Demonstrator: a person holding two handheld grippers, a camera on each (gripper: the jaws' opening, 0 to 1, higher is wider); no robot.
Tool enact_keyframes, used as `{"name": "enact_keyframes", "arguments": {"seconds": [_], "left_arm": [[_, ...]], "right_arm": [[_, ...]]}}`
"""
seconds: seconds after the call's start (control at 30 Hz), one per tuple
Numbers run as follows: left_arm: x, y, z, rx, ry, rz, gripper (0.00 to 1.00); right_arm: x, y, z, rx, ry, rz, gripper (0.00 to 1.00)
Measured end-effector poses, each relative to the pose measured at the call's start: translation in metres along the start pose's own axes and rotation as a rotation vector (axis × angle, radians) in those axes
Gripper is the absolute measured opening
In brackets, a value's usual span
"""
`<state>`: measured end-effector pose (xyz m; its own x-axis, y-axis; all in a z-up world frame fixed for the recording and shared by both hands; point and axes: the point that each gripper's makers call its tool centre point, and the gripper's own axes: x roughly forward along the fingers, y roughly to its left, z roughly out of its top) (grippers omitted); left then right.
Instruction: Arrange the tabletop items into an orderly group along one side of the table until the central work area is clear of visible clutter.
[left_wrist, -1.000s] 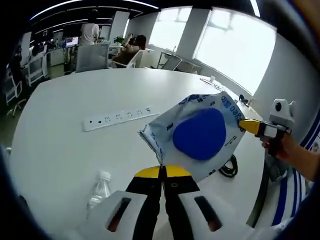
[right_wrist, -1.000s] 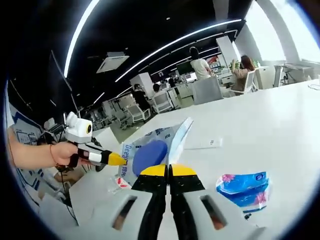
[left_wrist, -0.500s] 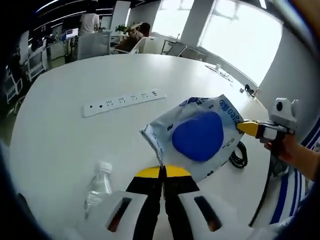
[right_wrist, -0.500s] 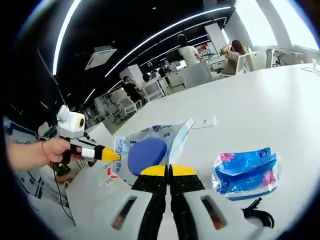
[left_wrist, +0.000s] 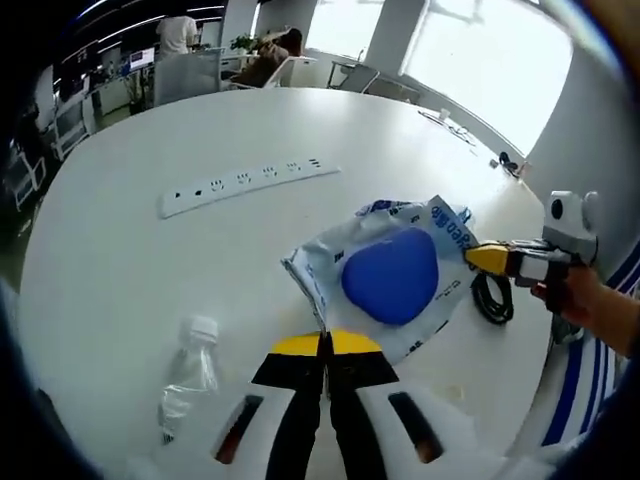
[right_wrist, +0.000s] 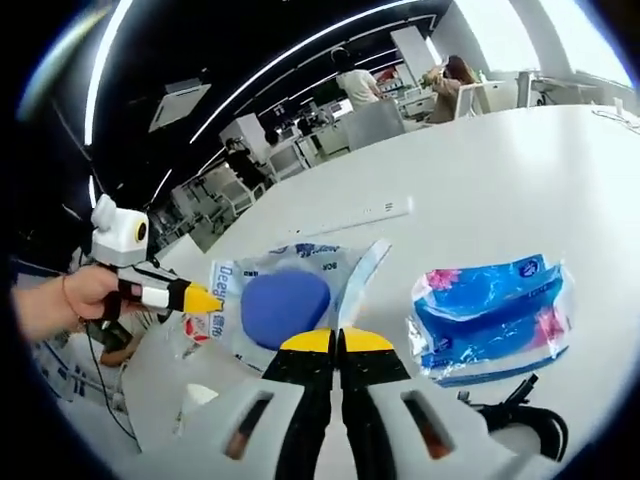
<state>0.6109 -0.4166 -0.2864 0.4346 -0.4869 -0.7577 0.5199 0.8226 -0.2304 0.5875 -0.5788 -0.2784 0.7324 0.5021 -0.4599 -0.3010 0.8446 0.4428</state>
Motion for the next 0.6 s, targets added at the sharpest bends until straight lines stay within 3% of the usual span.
{"name": "enact_keyframes", "arguments": {"seconds": [0.6], "left_arm": [[0.024,0.016,-0.012,-0.052,0.049,0.017,0.00]], "right_arm": [[0.025,-0.021,-0.029,0.017,0.079,-0.046,0.00]]}}
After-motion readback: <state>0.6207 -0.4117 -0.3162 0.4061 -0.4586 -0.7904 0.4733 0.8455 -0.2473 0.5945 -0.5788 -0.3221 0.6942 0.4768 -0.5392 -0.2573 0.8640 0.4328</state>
